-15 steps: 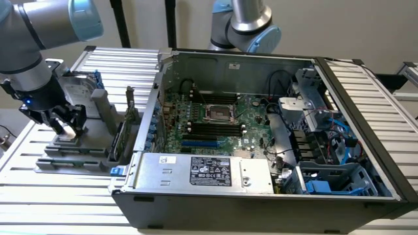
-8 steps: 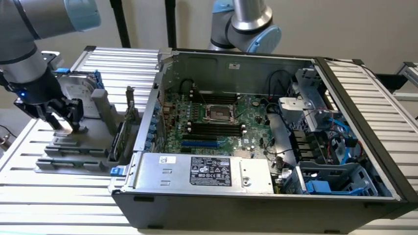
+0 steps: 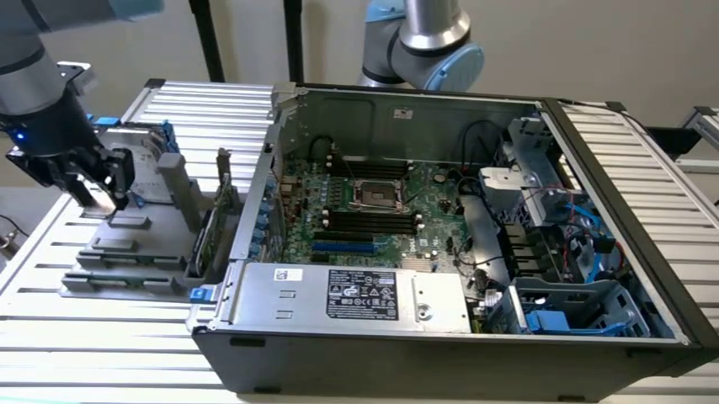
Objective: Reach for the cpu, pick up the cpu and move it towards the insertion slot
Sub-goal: 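Pick up the cpu and move it towards the insertion slot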
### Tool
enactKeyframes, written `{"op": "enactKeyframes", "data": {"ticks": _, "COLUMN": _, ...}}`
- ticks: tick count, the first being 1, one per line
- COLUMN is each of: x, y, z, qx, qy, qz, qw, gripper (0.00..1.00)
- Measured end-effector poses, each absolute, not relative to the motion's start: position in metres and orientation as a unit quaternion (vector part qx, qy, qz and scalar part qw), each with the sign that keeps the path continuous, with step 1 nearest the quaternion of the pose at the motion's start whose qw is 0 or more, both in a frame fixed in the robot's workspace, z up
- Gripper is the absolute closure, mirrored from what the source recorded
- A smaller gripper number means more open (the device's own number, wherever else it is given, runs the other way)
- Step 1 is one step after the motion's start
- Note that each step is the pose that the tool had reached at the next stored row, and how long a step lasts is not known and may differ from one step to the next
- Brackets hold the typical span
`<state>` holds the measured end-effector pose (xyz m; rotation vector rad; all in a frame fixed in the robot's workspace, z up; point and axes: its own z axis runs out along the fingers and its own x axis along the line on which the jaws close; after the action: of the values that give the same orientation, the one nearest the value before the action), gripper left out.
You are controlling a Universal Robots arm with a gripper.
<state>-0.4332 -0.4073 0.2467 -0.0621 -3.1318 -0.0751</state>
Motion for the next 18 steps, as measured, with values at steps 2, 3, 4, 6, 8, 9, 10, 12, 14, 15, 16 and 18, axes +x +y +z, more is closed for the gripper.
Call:
{"op": "enactKeyframes", "data": {"ticks": 2, "x": -0.433, "y": -0.407, "z": 0.256, "qx": -0.020, "qy": -1.000, "qz": -0.024, "qw": 0.004, "gripper": 0.45}}
{"op": "enactKeyframes", "data": {"ticks": 3, "x": -0.432, "y": -0.407, "z": 0.261, "qx": -0.020, "qy": -1.000, "qz": -0.024, "qw": 0.004, "gripper": 0.45}}
{"op": "enactKeyframes", "data": {"ticks": 4, "x": -0.432, "y": -0.407, "z": 0.265, "qx": -0.020, "qy": -1.000, "qz": -0.024, "qw": 0.004, "gripper": 0.45}}
{"op": "enactKeyframes", "data": {"ticks": 6, "x": -0.431, "y": -0.407, "z": 0.274, "qx": -0.020, "qy": -1.000, "qz": -0.024, "qw": 0.004, "gripper": 0.45}}
{"op": "enactKeyframes", "data": {"ticks": 8, "x": -0.428, "y": -0.407, "z": 0.283, "qx": -0.020, "qy": -1.000, "qz": -0.024, "qw": 0.004, "gripper": 0.45}}
{"op": "enactKeyframes", "data": {"ticks": 9, "x": -0.427, "y": -0.407, "z": 0.288, "qx": -0.020, "qy": -1.000, "qz": -0.024, "qw": 0.004, "gripper": 0.45}}
{"op": "enactKeyframes", "data": {"ticks": 10, "x": -0.424, "y": -0.407, "z": 0.292, "qx": -0.020, "qy": -1.000, "qz": -0.024, "qw": 0.004, "gripper": 0.45}}
{"op": "enactKeyframes", "data": {"ticks": 12, "x": -0.419, "y": -0.407, "z": 0.301, "qx": -0.020, "qy": -1.000, "qz": -0.024, "qw": 0.004, "gripper": 0.45}}
{"op": "enactKeyframes", "data": {"ticks": 14, "x": -0.411, "y": -0.407, "z": 0.310, "qx": -0.020, "qy": -1.000, "qz": -0.024, "qw": 0.005, "gripper": 0.45}}
{"op": "enactKeyframes", "data": {"ticks": 15, "x": -0.406, "y": -0.407, "z": 0.315, "qx": -0.020, "qy": -1.000, "qz": -0.024, "qw": 0.005, "gripper": 0.45}}
{"op": "enactKeyframes", "data": {"ticks": 16, "x": -0.402, "y": -0.407, "z": 0.319, "qx": -0.020, "qy": -0.999, "qz": -0.024, "qw": 0.005, "gripper": 0.45}}
{"op": "enactKeyframes", "data": {"ticks": 18, "x": -0.393, "y": -0.407, "z": 0.329, "qx": -0.020, "qy": -0.999, "qz": -0.024, "qw": 0.005, "gripper": 0.45}}
